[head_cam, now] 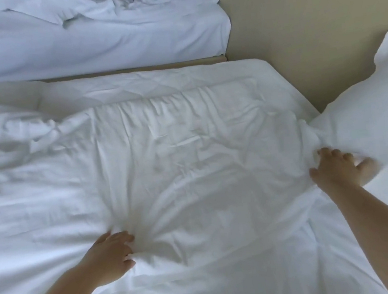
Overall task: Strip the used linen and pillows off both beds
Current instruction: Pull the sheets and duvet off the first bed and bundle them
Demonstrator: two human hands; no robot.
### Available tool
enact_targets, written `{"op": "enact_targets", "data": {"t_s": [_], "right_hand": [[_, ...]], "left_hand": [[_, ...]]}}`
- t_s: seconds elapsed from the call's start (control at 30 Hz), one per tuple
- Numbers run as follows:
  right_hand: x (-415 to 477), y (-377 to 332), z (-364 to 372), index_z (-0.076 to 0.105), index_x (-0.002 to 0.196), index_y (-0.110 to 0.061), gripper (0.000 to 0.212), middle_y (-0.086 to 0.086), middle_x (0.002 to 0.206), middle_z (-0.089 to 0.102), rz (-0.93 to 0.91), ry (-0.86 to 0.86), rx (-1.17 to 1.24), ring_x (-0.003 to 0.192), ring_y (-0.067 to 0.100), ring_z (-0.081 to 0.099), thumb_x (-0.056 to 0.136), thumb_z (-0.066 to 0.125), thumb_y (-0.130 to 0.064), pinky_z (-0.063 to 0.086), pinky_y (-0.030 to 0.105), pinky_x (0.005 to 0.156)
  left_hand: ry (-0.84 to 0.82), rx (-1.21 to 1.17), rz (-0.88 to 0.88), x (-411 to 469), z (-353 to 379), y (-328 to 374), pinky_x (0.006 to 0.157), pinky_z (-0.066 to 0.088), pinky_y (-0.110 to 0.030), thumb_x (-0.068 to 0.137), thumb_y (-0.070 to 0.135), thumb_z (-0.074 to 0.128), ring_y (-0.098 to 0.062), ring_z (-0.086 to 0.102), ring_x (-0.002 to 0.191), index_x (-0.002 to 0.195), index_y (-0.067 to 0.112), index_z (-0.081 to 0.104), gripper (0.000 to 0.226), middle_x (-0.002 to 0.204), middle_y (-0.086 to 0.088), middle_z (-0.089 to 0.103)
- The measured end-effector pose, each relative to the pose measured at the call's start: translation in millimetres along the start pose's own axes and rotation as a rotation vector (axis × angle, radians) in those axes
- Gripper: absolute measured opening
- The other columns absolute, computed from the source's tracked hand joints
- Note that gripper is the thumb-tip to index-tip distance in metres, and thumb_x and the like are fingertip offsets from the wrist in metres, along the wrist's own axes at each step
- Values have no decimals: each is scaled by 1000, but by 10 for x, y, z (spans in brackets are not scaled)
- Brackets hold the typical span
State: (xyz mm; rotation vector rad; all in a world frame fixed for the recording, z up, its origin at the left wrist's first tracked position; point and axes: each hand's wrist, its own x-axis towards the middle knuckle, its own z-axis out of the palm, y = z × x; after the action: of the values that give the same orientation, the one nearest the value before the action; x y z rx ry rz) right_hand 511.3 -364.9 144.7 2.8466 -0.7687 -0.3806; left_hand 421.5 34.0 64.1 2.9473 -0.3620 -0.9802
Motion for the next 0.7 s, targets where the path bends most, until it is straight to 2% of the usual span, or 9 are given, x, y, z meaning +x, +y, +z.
{"op": "enact_targets", "data": {"t_s": [0.1, 0.2, 0.27, 0.33, 0.37, 0.43, 0.5, 0.57, 0.7], "right_hand": [[-24, -100, -9, 34, 134, -11, 43, 11, 136, 40, -7, 136, -200, 135, 32, 24, 91, 36, -12, 4, 52, 114], [-131, -527, 211, 34, 139, -7, 58, 24, 146, 30, -263, 446, 60, 138, 39, 19, 84, 53, -14, -9, 44, 113], [-347, -989, 506, 43, 130, -4, 57, 30, 131, 49, -551, 546, 252, 126, 39, 33, 79, 51, -27, 9, 42, 108], [-671, -1396, 869, 47, 124, -9, 50, 21, 121, 61, -760, 369, 219, 118, 30, 41, 89, 30, -41, 12, 36, 107], [-770, -1562, 1081, 53, 119, -11, 54, 16, 117, 64, -794, 232, 183, 114, 29, 48, 95, 18, -44, 10, 33, 108], [-909, -1808, 1312, 62, 112, -11, 56, 11, 120, 62, -783, 37, 151, 110, 30, 57, 96, 16, -40, 13, 34, 109], [-957, -2116, 1245, 62, 114, -4, 50, 17, 129, 55, -559, 52, 303, 116, 34, 56, 86, 33, -32, 25, 47, 108], [-1029, -2534, 1005, 62, 113, 5, 62, 26, 125, 56, -436, 149, 577, 113, 41, 56, 76, 29, -33, 34, 59, 101], [-1263, -3606, 790, -2, 146, -19, 94, -4, 149, -9, -746, 179, 499, 143, 16, 4, 64, -10, -65, -2, 47, 114]], "left_hand": [[-23, -54, 16, 16, 15, -22, 115, -9, -27, 87, 61, 34, -3, -3, 143, 134, 34, 41, 55, 156, 10, 9], [11, -145, 46, 3, 133, -8, 110, -19, -22, 32, 95, 0, -2, -12, 142, 140, 36, 27, 126, 157, 9, -2], [79, -123, 60, 34, 255, -43, 92, -33, -8, 9, 93, -23, 3, -21, 132, 141, 37, 25, 151, 154, 14, -6], [189, -162, 79, -5, 261, -126, 85, -32, 0, 29, 92, -25, 5, -12, 131, 135, 42, 36, 132, 147, 23, 4], [282, -82, 114, -42, 215, -188, 96, -23, 1, 55, 88, -18, 10, 10, 134, 124, 45, 48, 105, 141, 26, 26], [519, -94, 156, -120, 91, -455, 98, 24, -2, 94, 55, -1, 18, 51, 102, 92, 45, 61, 63, 98, 31, 65], [803, -219, 197, -155, -119, -833, 77, 39, -8, 100, 44, 13, 2, 54, 90, 80, 31, 70, 61, 78, 20, 71], [1016, -247, 130, -94, -493, -1311, 75, 40, -17, 97, 37, 30, -9, 54, 87, 80, 13, 73, 53, 79, 2, 73], [1095, -42, -57, 231, -1137, -2362, 80, 50, -31, 84, 17, 47, -28, 69, 85, 94, 4, 72, 30, 93, -15, 72]]}}
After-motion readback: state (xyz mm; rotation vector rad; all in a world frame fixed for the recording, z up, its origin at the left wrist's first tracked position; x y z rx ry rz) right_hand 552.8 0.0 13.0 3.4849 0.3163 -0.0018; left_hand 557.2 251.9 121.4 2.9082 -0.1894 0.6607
